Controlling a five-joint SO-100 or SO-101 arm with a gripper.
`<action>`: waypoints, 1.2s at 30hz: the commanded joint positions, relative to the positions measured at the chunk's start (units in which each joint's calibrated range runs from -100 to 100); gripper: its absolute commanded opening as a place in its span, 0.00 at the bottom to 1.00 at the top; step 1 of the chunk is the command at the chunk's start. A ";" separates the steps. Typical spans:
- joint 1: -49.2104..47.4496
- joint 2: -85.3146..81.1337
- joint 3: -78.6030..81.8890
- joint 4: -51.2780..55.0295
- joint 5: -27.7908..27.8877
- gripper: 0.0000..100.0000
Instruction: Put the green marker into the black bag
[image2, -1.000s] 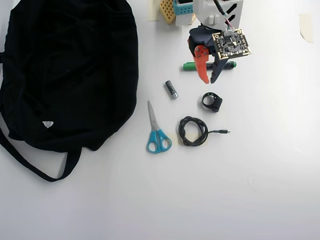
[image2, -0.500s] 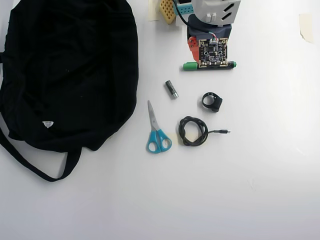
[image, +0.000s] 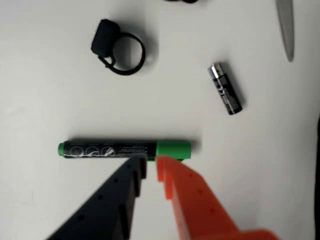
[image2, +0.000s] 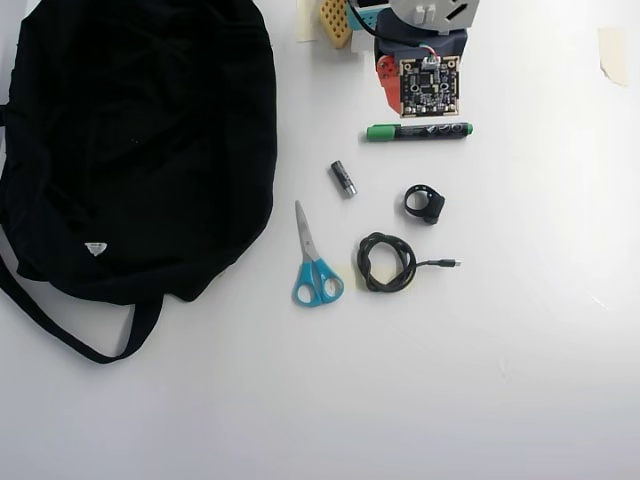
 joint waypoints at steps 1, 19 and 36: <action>-0.46 -1.94 -2.29 2.14 -0.17 0.02; -3.82 -1.86 -1.30 4.72 -7.62 0.02; -11.83 -0.78 3.37 4.29 -29.17 0.02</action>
